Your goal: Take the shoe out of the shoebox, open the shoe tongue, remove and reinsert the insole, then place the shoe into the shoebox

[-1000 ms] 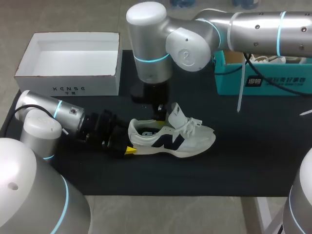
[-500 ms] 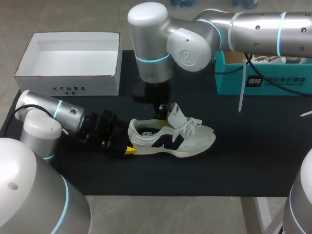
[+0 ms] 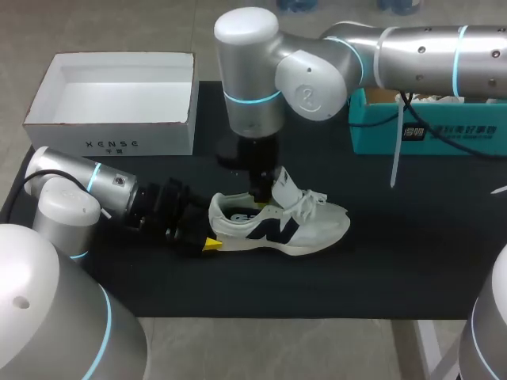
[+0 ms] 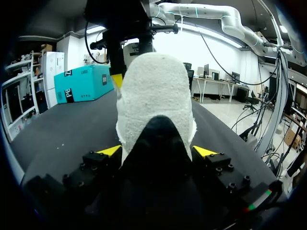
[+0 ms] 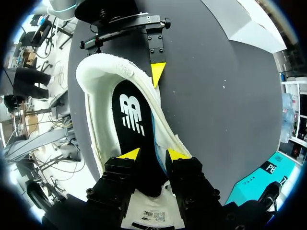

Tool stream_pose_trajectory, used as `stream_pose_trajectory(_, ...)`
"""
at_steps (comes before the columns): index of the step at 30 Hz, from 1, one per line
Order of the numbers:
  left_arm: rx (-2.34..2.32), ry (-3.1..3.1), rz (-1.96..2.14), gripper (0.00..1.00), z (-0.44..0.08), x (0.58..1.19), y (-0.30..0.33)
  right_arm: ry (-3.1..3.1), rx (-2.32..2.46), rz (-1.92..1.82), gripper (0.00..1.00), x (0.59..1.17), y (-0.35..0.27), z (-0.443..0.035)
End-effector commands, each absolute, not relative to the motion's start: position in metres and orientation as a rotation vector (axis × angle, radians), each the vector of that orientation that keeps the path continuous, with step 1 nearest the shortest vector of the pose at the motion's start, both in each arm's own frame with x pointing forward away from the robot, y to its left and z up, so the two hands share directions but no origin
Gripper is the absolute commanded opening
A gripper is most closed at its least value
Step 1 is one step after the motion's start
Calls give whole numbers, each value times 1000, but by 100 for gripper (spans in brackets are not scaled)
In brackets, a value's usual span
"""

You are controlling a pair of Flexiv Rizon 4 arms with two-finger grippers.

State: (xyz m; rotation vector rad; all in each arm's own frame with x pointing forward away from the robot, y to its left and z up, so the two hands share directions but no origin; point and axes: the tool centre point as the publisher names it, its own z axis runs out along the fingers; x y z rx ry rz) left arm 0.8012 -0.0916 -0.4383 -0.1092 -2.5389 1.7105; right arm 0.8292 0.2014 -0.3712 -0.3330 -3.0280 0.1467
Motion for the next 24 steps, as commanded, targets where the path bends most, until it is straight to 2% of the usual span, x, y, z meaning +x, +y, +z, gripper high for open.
stream_pose_trajectory(1,-110,-2540,1708,0,-443,801,-90,-3023,-334,135,32,830,200,-380)
stream_pose_trajectory(6,-110,-2540,1708,0,-443,801,-90,-3006,-328,112,34,829,202,-396)
stream_pose_trajectory(13,-110,-2540,1708,0,-443,801,-90,-2946,-311,77,46,821,206,-432)
stream_pose_trajectory(17,-110,-2540,1708,0,-443,801,-90,-2925,-314,57,44,817,204,-437)
stream_pose_trajectory(19,-110,-2540,1708,0,-443,801,-90,-2904,-309,39,40,816,203,-437)
stream_pose_trajectory(21,-110,-2540,1708,0,-443,801,-90,-2876,-296,40,30,816,203,-438)
stream_pose_trajectory(23,-110,-2540,1708,0,-443,801,-90,-2841,-287,57,9,816,204,-439)
stream_pose_trajectory(24,-110,-2540,1708,0,-443,801,-90,-2830,-278,50,4,816,204,-440)
